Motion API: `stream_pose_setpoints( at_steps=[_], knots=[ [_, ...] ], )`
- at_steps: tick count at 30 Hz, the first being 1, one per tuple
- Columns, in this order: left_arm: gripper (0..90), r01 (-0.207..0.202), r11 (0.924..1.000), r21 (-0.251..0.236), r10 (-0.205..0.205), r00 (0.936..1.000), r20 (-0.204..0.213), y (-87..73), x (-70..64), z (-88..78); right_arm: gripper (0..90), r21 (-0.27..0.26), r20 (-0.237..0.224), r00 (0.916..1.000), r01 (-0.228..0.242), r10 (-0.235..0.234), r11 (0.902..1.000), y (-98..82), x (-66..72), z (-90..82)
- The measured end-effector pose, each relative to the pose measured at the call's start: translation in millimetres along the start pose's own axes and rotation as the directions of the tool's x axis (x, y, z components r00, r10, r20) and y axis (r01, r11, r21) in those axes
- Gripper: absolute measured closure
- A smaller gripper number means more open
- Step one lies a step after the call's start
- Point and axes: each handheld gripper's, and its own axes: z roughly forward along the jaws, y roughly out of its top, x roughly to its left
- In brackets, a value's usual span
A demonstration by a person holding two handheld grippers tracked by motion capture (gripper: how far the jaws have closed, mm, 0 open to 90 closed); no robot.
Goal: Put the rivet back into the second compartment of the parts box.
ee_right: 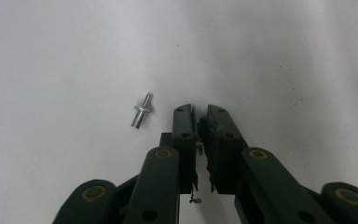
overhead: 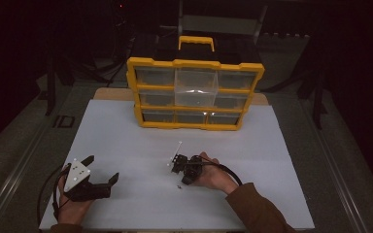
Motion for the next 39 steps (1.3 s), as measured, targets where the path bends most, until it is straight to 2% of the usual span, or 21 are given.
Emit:
stream_pose_setpoints(
  at_steps=[5, 13, 17, 27, 39],
  knots=[
    [0.0, 0.0, 1.0, -0.001, 0.0, 1.0, 0.001, 0.0, 0.0, 0.0, 82.7, 0.009, -0.01, 0.9999, 0.001, -0.001, 1.0, 0.8, -0.8, -0.3],
    [0.0, 0.0, 1.0, 0.0, 0.0, 1.0, 0.001, 0.0, 0.2, 0.3, 82.7, -0.007, -0.043, 0.9991, 0.004, -0.004, 1.0, -0.7, -6.3, -3.0],
    [0.0, 0.0, 1.0, -0.001, 0.0, 1.0, 0.002, 0.0, 0.1, 0.3, 82.6, -0.013, -0.041, 0.9991, 0.003, -0.003, 0.9999, -0.9, -7.0, -5.2],
    [0.0, 0.0, 1.0, -0.001, 0.0, 1.0, 0.001, 0.0, 0.2, 0.2, 82.6, -0.041, -0.02, 0.9998, 0.0, -0.001, 0.9991, -0.2, -13.8, -29.8],
    [0.0, 0.0, 1.0, -0.002, 0.0, 1.0, 0.002, 0.0, 0.1, 0.1, 82.6, -0.073, -0.015, 0.9998, -0.011, 0.01, 0.9972, -2.0, -23.6, -56.6]
  ],
)
